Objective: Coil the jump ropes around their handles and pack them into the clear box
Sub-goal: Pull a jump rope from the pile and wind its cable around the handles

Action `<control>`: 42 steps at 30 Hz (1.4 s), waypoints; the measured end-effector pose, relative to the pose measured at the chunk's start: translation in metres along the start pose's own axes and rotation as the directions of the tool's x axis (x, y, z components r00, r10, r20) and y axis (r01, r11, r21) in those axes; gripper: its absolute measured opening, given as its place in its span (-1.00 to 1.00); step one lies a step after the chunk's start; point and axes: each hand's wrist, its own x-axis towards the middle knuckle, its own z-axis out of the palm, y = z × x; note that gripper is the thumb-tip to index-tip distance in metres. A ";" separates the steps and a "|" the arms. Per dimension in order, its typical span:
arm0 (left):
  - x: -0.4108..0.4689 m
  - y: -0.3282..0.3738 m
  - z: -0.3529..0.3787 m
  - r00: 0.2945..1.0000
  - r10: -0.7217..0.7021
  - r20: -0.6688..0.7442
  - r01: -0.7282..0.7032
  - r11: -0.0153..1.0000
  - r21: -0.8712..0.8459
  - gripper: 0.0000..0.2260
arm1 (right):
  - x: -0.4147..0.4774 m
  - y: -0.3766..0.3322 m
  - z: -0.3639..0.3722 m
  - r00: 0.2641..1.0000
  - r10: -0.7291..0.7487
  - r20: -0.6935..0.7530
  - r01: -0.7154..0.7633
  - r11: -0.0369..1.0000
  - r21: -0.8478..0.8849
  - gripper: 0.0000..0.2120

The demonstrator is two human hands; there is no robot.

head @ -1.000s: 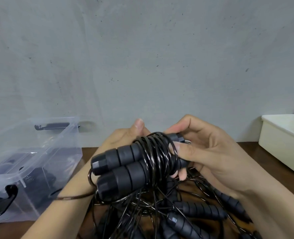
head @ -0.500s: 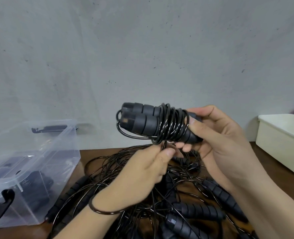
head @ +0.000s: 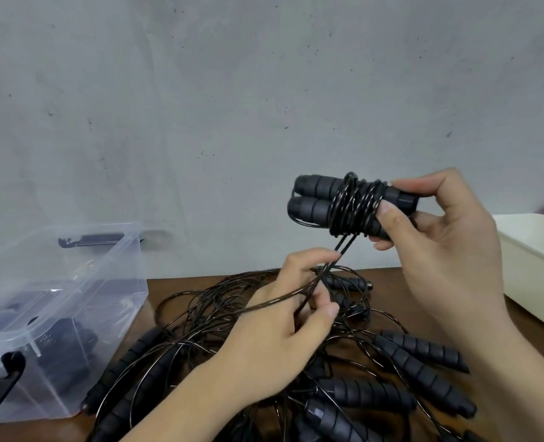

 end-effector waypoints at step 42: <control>0.001 0.008 -0.069 0.994 -0.098 0.040 0.105 0.880 -0.464 -0.39 | -0.005 -0.005 -0.008 0.622 -0.065 0.780 -0.411 0.821 0.396 -0.58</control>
